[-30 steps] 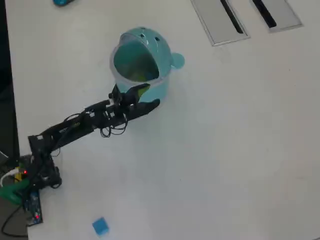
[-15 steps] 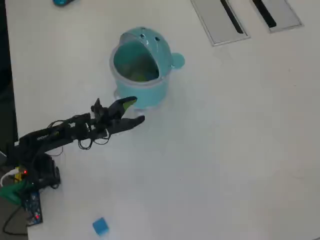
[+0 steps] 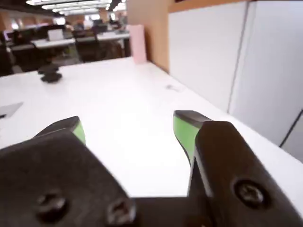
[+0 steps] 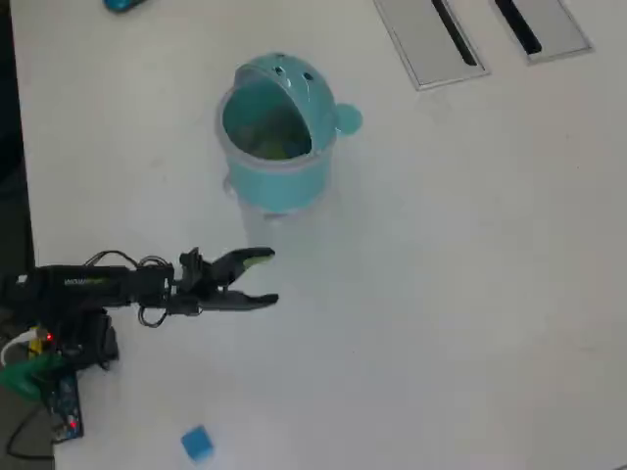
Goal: Grasp RGB lego blocks and put them in the bin one by one.
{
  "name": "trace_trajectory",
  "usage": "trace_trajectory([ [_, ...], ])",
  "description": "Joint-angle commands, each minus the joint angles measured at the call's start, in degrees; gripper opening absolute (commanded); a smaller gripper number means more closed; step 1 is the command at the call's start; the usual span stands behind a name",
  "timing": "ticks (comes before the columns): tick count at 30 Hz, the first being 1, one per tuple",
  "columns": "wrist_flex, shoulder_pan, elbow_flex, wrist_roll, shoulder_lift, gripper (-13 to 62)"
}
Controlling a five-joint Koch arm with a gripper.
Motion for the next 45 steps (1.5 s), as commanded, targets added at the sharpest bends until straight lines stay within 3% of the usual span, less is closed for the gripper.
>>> trace_trajectory([
  [1, -6.24, 3.08, -1.93, -1.76, 1.85, 33.9],
  [15, -13.89, 18.11, 13.62, -5.71, 2.90, 33.9],
  [24, -13.80, 25.40, 15.03, -7.82, 0.79, 33.1],
  [36, 11.78, 31.64, 9.49, -3.87, 0.62, 32.3],
  [45, 31.64, 38.67, -8.79, -2.55, -7.65, 32.1],
])
